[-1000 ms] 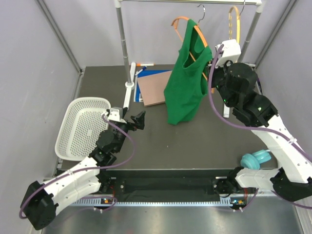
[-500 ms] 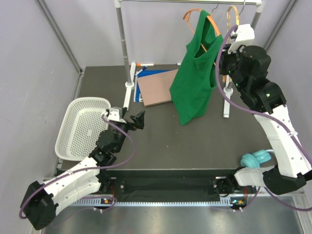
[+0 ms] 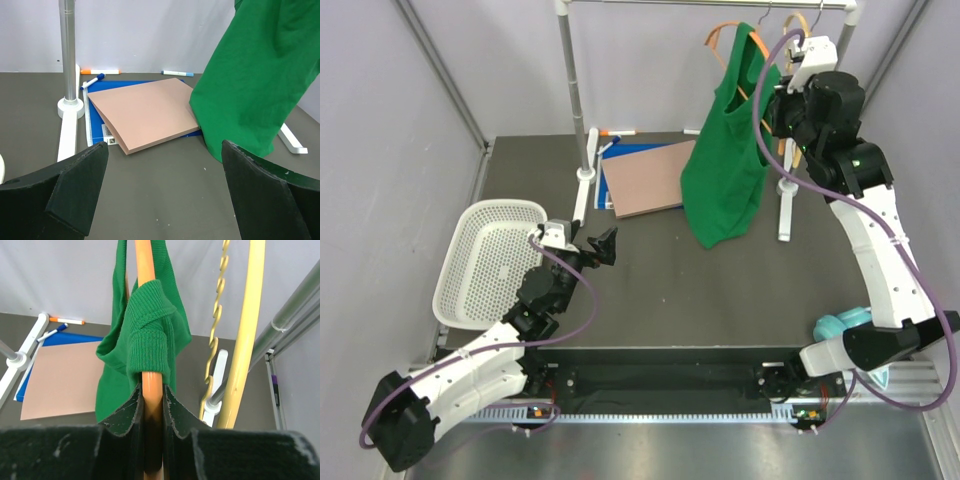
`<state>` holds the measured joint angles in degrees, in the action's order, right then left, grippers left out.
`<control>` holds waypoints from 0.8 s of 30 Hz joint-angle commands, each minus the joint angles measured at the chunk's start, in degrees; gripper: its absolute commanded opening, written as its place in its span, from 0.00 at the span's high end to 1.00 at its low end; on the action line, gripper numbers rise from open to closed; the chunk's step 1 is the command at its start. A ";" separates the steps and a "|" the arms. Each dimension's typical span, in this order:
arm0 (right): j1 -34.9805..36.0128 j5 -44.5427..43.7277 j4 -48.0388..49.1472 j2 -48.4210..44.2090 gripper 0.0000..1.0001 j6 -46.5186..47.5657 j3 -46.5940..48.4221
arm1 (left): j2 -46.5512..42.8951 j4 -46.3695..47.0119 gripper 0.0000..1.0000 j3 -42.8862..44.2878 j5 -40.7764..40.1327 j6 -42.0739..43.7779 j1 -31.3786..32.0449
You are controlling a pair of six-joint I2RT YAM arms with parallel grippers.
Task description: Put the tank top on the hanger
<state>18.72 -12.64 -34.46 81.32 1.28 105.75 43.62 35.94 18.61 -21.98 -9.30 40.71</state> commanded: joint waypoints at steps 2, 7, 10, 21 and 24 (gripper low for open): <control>-1.23 1.75 7.65 -2.39 1.00 -2.60 -1.50 | -0.46 1.94 0.01 -0.24 -0.52 0.07 -0.02; -1.23 2.53 9.58 -4.67 0.88 -3.04 -5.12 | -0.46 2.03 0.01 -0.33 -0.70 0.07 -0.02; -1.23 3.33 9.32 -5.11 0.52 -2.86 -5.21 | -0.29 2.20 0.01 -0.33 -0.79 0.07 -0.02; -1.23 5.87 10.10 -11.70 0.00 -4.35 -10.73 | -0.55 2.46 0.01 -0.51 -0.08 0.34 -0.02; -1.14 8.68 11.16 -16.53 0.00 -5.75 -15.57 | -0.55 1.94 0.01 -0.33 -1.22 0.34 -0.02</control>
<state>18.09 -7.73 -27.07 70.50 -2.31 93.97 43.62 35.97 18.59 -22.02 -9.28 40.71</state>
